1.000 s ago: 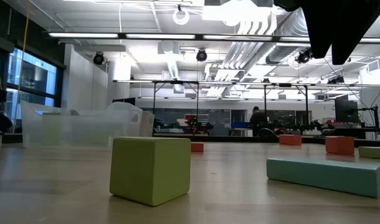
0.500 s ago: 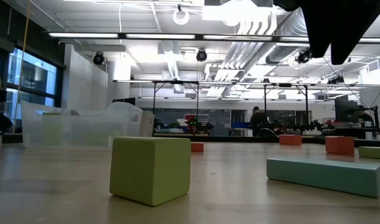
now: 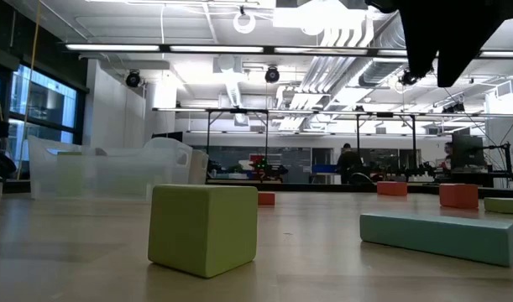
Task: Sort & place blocks by color
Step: Put the green block into the top transparent bin, then put the orange block into the gray bin
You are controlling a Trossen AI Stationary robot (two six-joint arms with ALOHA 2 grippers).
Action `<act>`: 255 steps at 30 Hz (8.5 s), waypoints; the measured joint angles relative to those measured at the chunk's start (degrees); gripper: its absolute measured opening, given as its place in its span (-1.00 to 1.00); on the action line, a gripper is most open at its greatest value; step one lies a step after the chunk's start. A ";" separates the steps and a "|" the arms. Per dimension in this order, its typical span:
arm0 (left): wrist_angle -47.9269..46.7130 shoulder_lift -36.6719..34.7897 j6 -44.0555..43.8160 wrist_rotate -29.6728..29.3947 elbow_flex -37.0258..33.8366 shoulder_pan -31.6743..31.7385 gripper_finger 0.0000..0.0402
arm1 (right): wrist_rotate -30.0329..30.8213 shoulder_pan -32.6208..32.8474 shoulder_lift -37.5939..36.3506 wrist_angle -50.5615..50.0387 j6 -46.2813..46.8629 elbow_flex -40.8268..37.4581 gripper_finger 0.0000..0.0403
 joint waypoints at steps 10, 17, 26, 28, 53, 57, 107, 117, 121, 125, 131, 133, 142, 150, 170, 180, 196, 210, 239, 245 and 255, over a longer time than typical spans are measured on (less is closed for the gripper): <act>-3.05 -10.56 9.45 -4.34 0.07 11.64 -0.96 | 3.64 -0.07 0.00 0.36 2.12 0.00 0.01; -6.20 -17.96 17.74 -8.97 0.09 21.21 -0.96 | 6.70 -0.47 0.00 0.34 3.54 0.00 0.01; -7.02 -23.99 25.44 -12.28 0.13 34.08 -0.96 | 10.51 -2.46 0.00 0.25 4.40 0.00 0.01; -7.12 -24.26 26.30 -12.62 0.13 37.07 -0.96 | 11.10 -3.32 0.00 0.17 3.38 0.00 0.01; -9.59 -23.74 20.30 1.13 -9.38 56.70 -0.96 | 3.48 -20.98 0.00 -0.13 -25.60 0.00 0.01; -7.89 -23.37 19.95 1.17 -11.89 56.70 -0.96 | 3.21 -23.00 0.00 -0.13 -30.31 0.00 0.01; 1.98 -19.41 21.67 6.88 -18.64 59.73 -0.53 | -1.36 -32.79 0.00 10.56 -43.52 0.00 0.01; 1.58 -19.43 22.11 6.81 -17.47 59.73 -0.48 | -12.74 -33.44 0.00 17.43 -56.94 0.00 0.01; -0.10 -19.45 23.61 6.64 -14.64 59.73 -0.48 | -14.88 -33.29 0.00 18.53 -60.06 0.00 0.03; -3.40 -19.45 25.24 6.60 -11.08 59.73 -0.48 | -16.13 -33.29 0.00 18.60 -61.79 0.00 0.11; -10.11 -19.52 27.06 6.58 -5.30 59.73 -0.48 | -17.12 -33.29 0.30 21.56 -66.71 0.00 0.25; -11.99 -20.26 27.06 6.42 -3.34 59.73 -0.48 | -17.14 -33.13 1.05 23.23 -68.32 0.00 0.26; -14.52 -25.78 25.98 6.38 3.71 59.73 -0.48 | -15.78 -31.14 6.14 29.23 -77.28 0.00 0.26; -14.38 -32.27 23.95 3.92 6.43 59.76 -0.48 | -14.69 -30.58 11.15 32.10 -80.36 0.00 0.26; -14.43 -39.60 21.02 -0.03 6.49 59.76 -0.48 | -12.73 -30.58 19.29 33.42 -82.12 0.00 0.26; -14.44 -39.60 21.02 -0.02 6.49 59.76 -0.48 | -12.54 -30.61 20.06 33.99 -81.90 0.04 0.08; -14.43 -39.58 20.44 -0.70 6.49 59.74 -0.48 | -12.80 -30.48 19.12 33.70 -77.69 -0.04 -0.48; -11.53 -39.56 3.18 -5.63 6.47 65.71 -0.48 | -11.22 -30.49 10.48 33.53 -77.40 -0.09 -0.48; 1.70 -29.22 1.47 6.10 6.45 72.04 -0.48 | 9.81 -29.61 1.53 50.11 -85.60 0.04 -0.48; 6.07 -26.19 1.94 9.52 6.45 72.04 -0.48 | 11.08 -29.55 1.53 50.84 -88.06 0.04 -0.48; 9.91 -24.31 1.96 11.58 6.45 72.08 -0.48 | 11.27 -29.38 1.53 52.53 -89.59 0.04 -0.48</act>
